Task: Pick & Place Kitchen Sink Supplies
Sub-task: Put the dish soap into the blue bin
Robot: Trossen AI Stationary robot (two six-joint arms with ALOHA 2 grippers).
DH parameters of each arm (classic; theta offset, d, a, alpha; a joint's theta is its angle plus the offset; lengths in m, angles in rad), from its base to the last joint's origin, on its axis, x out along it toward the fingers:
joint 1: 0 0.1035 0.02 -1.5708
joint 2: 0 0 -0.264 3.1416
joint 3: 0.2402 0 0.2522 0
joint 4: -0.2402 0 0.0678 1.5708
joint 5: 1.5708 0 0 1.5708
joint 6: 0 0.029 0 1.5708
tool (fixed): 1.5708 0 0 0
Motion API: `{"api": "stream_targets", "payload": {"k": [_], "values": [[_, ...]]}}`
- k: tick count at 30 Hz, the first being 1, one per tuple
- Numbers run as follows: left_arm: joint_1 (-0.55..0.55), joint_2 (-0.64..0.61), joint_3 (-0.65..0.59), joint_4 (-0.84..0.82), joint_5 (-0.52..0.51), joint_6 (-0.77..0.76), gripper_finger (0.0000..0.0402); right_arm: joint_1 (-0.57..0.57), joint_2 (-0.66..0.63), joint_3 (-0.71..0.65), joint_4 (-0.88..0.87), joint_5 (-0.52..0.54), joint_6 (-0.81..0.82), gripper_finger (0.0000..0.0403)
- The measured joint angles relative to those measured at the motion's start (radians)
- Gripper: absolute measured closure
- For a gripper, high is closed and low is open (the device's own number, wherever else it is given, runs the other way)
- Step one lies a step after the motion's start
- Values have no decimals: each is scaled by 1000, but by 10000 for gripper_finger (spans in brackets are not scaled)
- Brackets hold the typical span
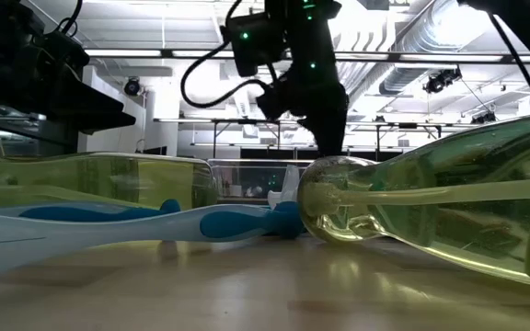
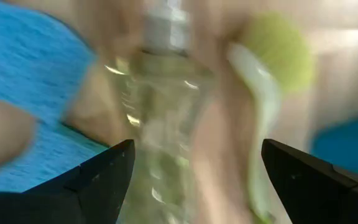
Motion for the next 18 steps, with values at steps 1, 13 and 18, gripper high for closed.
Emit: {"api": "stream_targets", "payload": {"k": [1, 13, 18], "values": [[0, 0, 0, 0, 0, 0, 122, 2, -5, -14, 23, -24, -1, 59], [0, 0, 0, 0, 0, 0, 122, -4, -20, -73, 178, -37, -63, 59], [0, 0, 0, 0, 0, 0, 122, -12, -15, -73, 207, -25, -78, 59]]}}
